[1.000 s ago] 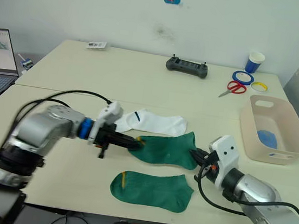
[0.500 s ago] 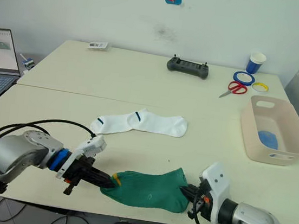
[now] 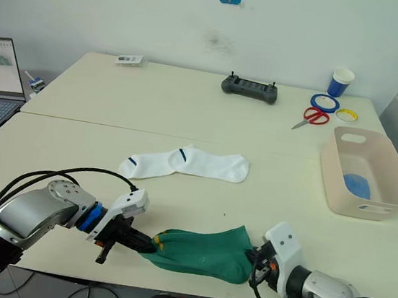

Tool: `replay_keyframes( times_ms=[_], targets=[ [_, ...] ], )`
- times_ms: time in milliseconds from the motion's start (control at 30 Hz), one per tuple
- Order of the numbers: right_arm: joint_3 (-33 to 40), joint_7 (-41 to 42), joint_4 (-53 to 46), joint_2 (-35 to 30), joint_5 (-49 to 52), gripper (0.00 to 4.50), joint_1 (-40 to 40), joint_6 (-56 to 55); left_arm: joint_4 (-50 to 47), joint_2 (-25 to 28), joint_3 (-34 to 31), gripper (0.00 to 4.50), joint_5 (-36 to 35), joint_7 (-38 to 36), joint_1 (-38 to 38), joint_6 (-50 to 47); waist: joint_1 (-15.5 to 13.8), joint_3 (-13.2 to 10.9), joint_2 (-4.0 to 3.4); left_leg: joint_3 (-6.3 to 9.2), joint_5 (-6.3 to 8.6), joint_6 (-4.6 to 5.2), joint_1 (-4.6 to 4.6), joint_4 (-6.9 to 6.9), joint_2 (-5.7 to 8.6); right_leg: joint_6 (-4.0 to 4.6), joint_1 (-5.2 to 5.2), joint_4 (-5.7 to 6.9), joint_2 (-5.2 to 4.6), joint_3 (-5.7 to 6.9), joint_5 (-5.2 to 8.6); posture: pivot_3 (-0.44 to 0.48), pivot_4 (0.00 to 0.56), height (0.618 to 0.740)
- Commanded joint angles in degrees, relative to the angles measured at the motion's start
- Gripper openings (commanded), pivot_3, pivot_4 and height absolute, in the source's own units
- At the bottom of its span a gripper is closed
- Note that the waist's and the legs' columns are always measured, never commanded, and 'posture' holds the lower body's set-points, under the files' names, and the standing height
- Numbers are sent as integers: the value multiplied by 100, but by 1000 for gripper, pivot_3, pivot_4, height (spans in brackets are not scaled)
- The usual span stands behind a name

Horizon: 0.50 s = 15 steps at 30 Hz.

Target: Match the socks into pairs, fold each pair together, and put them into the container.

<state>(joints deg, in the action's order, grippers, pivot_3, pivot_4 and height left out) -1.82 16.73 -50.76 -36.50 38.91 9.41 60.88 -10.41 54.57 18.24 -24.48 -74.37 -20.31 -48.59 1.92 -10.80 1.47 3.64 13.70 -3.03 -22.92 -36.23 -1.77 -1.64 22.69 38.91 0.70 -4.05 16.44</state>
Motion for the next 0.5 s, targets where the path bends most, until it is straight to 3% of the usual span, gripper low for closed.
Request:
replay_keyframes(
  times_ms=[33, 200, 300, 400, 500],
  targets=[
    [4, -7, -107, -35, -67, 40, 16, -37, -120, -95, -149, 0, -48, 198, -34, -154, 0, 0, 0, 0, 0, 0, 0, 0, 0, 0, 0, 0, 0, 0, 0, 0, 150, 740],
    [26, -114, -81, 41, -144, 40, 48, 7, -213, -159, -248, 0, -188, 336, -40, -352, -2, 0, 1, 1, 0, 0, 1, 0, 0, -1, -1, 0, 0, 1, -1, 0, 150, 740],
    [23, -100, -59, 2, -210, 0, 105, 46, -236, -201, -318, 618, -249, 435, -58, -429, -3, 0, 1, 2, 0, 0, 0, 0, 0, -5, -1, 0, 0, 1, -3, 0, 150, 740],
    [70, -39, -86, -31, -243, 670, 152, -16, -232, -199, -382, 1459, -210, 484, -45, -242, -2, 0, 1, 1, 0, 0, 1, 0, 0, -6, -1, 0, 0, 1, -4, 0, 150, 740],
    [223, 27, -223, -15, -130, 1667, 182, -66, -232, -170, -546, 2343, -116, 601, 37, 60, -3, 0, 1, 2, 0, 0, 3, 0, -1, -6, -1, 3, 1, 1, -4, 0, 150, 740]
  ],
)
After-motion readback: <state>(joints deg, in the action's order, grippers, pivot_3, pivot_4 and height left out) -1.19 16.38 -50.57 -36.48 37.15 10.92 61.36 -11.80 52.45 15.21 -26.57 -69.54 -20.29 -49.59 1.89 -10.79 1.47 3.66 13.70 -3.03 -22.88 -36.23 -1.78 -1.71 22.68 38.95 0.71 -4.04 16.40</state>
